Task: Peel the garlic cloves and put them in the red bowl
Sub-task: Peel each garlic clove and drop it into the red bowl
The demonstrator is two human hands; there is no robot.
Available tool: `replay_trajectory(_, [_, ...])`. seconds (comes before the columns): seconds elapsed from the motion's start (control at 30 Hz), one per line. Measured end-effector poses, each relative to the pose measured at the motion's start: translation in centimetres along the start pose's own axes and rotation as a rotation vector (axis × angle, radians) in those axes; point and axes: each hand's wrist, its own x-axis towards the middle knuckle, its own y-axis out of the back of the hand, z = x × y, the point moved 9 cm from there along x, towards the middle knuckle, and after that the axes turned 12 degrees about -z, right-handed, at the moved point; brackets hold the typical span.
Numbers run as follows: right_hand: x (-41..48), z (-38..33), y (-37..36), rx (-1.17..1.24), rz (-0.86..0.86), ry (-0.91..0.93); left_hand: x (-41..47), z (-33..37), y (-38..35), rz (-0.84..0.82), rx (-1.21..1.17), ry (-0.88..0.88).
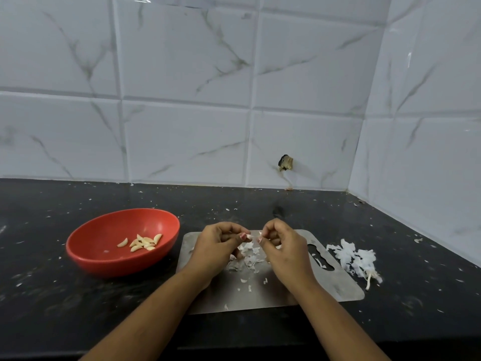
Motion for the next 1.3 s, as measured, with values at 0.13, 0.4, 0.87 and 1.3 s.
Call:
replay_trajectory(0.13, [0.0,-0.1,-0.3,-0.012,-0.041,-0.015,0.0,-0.2,0.3,0.023,0.023,0.006])
replay_trajectory(0.4, [0.0,-1.0,-0.9,0.046,-0.093,0.029,0.0,-0.1,0.2,-0.011,0.005,0.004])
replay_trajectory(0.87, [0.0,-1.5,-0.9,0.033,-0.114,0.086,0.1,-0.3,-0.3,-0.073,-0.039,0.011])
replay_trajectory(1.3, [0.0,-1.6,-0.8,-0.014,-0.095,0.127,0.0,-0.1,-0.2,-0.069,-0.079,0.018])
